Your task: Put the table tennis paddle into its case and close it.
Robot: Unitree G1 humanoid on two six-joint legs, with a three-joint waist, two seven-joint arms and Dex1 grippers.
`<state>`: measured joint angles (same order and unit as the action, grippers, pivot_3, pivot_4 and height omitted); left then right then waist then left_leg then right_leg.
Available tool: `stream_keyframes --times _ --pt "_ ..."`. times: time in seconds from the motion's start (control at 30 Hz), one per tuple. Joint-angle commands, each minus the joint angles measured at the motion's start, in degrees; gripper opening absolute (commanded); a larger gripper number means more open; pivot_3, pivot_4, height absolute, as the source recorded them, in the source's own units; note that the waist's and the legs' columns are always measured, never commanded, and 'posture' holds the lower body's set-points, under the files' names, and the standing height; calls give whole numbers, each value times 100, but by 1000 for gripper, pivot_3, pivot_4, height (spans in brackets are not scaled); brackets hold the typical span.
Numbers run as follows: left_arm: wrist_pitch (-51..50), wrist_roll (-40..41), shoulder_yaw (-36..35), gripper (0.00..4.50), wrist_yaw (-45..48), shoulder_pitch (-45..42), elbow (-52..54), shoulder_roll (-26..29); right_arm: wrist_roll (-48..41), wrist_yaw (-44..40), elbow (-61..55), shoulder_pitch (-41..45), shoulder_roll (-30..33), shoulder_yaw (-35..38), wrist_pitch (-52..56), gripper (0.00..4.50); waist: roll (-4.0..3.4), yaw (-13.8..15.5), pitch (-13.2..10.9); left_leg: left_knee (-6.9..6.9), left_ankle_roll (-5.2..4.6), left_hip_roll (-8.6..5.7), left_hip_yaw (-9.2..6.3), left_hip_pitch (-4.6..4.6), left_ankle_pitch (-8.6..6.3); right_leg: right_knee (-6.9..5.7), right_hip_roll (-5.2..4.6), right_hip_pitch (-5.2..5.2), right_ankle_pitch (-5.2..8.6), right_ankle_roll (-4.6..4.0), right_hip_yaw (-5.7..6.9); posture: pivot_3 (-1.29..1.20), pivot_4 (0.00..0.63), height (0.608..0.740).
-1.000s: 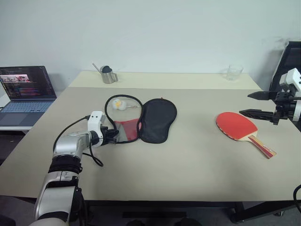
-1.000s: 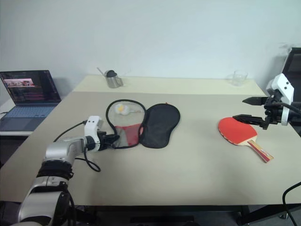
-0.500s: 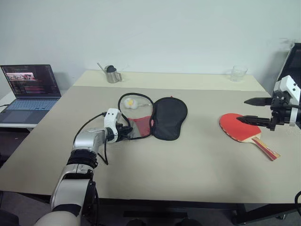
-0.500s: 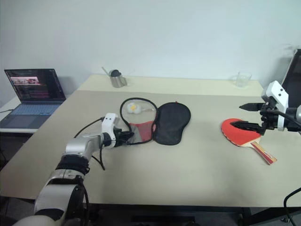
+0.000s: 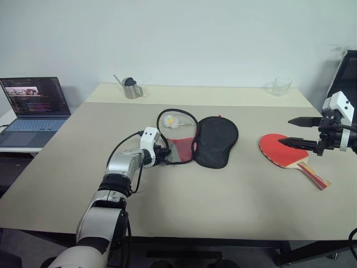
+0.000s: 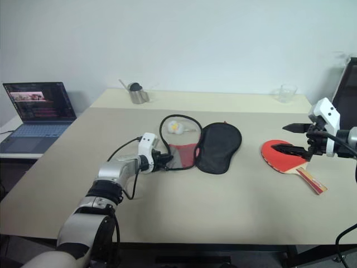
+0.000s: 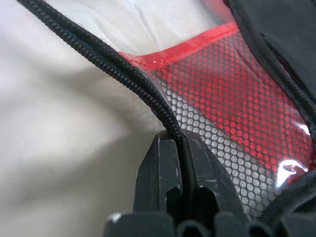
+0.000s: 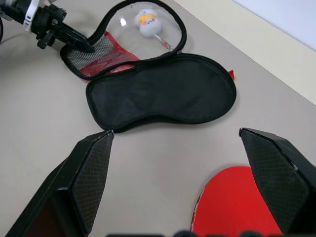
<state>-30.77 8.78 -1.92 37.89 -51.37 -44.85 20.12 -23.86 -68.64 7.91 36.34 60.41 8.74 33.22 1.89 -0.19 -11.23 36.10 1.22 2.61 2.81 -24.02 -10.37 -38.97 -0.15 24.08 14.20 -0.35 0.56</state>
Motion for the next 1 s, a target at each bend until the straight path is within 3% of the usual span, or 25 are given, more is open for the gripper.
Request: stream_keyframes --times 0.03,0.13,0.17,0.37,0.53,0.67,0.83,1.0 --pt "-73 -5 -10 7 -12 -5 295 80 -130 29 -221 -2 42 210 26 4500 0 -3 0 0 0 0 0 0 0 0 0 0 0 0 0 0 150 740" --pt "-287 40 -14 7 4 125 592 129 -138 33 -223 -12 42 209 27 4500 0 -13 0 -1 0 0 1 0 0 0 0 0 0 0 -1 0 150 740" --pt "-353 66 -17 523 39 164 687 144 -137 34 -218 -11 40 205 24 4500 0 -13 0 -2 0 1 1 0 0 1 0 0 0 0 -1 0 150 740" --pt "-821 187 -108 2507 131 375 1345 372 -124 29 -200 16 14 163 8 4500 1 -31 -1 -1 0 2 0 1 0 0 0 0 0 0 -1 0 150 740" --pt "-983 119 122 4327 617 686 2182 1086 274 340 57 40 133 42 -17 4500 2 -76 -1 -4 1 8 -1 1 0 0 0 3 0 -1 -2 0 150 740" --pt "-991 403 -18 4457 1371 931 2798 1904 1120 1427 949 435 48 -320 298 4500 3 -128 -2 -2 1 8 1 1 0 0 -8 3 0 -2 -3 0 150 740" --pt "-773 1483 -422 4457 3102 1644 4040 2760 1471 2007 1537 722 -168 -516 749 4500 3 -165 -2 -13 0 14 7 1 -1 4 -21 9 4 -7 -9 0 150 740" --pt "-1116 2190 -752 4457 3270 1488 4461 2858 1700 2043 1951 818 -319 -801 1037 4500 3 -148 -2 -13 0 10 2 0 -1 0 -11 10 9 -15 -3 0 150 740"
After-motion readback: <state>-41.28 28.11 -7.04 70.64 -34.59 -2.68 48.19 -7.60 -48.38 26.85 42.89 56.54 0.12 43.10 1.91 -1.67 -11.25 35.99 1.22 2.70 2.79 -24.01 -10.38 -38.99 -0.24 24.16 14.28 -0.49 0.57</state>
